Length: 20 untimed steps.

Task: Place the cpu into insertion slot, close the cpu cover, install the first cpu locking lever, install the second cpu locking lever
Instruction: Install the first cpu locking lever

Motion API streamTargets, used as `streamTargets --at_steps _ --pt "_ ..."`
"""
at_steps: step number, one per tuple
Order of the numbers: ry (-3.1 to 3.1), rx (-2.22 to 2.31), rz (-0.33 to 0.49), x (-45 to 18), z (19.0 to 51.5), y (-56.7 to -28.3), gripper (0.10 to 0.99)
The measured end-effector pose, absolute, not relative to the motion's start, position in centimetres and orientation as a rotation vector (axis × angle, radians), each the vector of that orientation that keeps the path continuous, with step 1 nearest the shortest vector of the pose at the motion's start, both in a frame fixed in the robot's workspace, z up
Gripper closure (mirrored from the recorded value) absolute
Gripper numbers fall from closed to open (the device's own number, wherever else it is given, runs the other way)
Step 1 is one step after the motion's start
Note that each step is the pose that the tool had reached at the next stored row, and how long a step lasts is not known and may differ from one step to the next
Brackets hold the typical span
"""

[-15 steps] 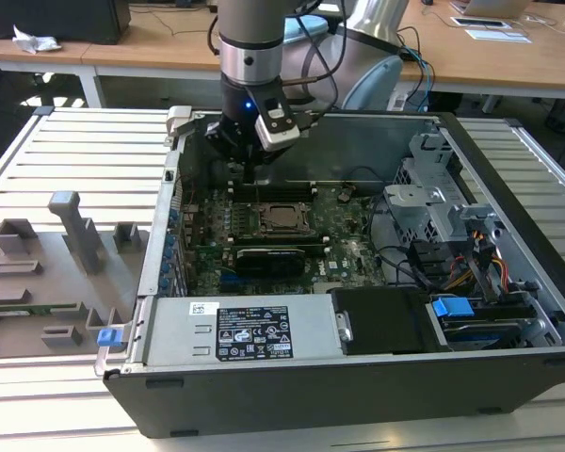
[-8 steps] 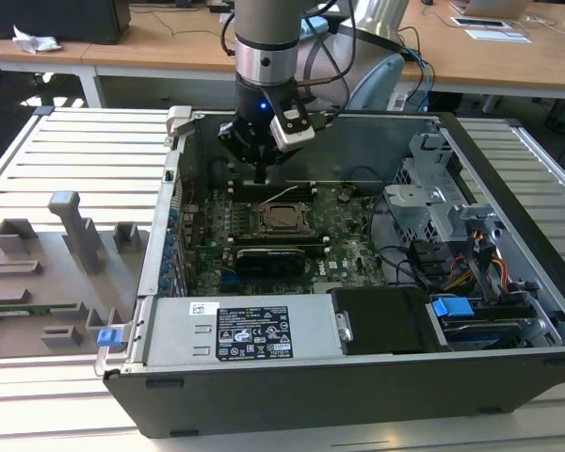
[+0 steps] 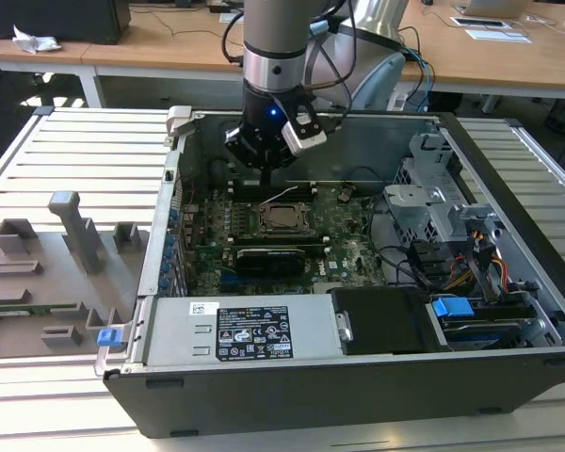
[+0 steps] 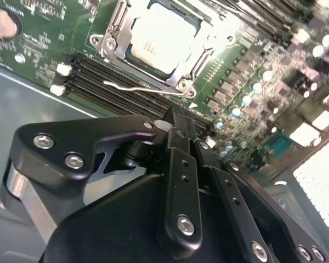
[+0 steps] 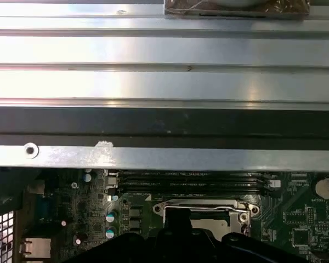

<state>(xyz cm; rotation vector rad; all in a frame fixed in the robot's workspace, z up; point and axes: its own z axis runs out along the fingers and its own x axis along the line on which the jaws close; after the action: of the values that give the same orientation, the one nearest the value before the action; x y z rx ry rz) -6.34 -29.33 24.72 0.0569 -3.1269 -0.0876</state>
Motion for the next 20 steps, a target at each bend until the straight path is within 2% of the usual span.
streamTargets --at_steps 20 --pt "-3.124 0.123 -0.087 -4.6 22.0 -28.3 0.976"
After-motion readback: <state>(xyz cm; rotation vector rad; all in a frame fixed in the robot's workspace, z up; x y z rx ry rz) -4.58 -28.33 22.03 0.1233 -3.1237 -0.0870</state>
